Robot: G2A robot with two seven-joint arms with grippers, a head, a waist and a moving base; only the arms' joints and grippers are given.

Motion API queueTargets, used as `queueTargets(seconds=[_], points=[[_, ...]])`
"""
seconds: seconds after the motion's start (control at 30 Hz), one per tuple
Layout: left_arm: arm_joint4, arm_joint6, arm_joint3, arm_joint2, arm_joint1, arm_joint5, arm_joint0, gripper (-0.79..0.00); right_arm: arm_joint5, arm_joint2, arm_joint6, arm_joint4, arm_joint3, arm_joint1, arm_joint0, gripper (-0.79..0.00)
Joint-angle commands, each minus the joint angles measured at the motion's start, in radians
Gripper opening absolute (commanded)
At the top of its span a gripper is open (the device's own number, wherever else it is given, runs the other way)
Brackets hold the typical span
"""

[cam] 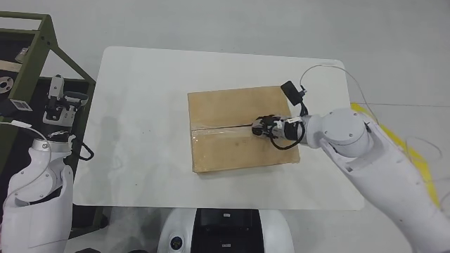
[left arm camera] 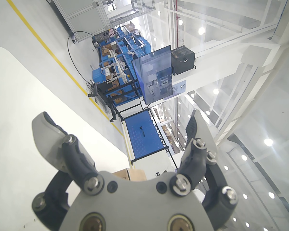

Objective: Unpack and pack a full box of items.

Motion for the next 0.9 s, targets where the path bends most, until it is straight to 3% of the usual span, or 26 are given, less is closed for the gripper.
queueTargets(seconds=[0.0, 0.47, 0.87], points=[[0.0, 0.0, 0.0, 0.0, 0.0, 0.0, 0.0, 0.0, -0.009, 0.005, 0.004, 0.0, 0.009, 0.001, -0.005, -0.785], [0.0, 0.0, 0.0, 0.0, 0.0, 0.0, 0.0, 0.0, -0.045, 0.029, 0.015, 0.013, 0.068, -0.001, -0.017, -0.785], [0.0, 0.0, 0.0, 0.0, 0.0, 0.0, 0.0, 0.0, -0.031, 0.136, -0.009, -0.013, 0.031, 0.024, -0.105, -0.785]])
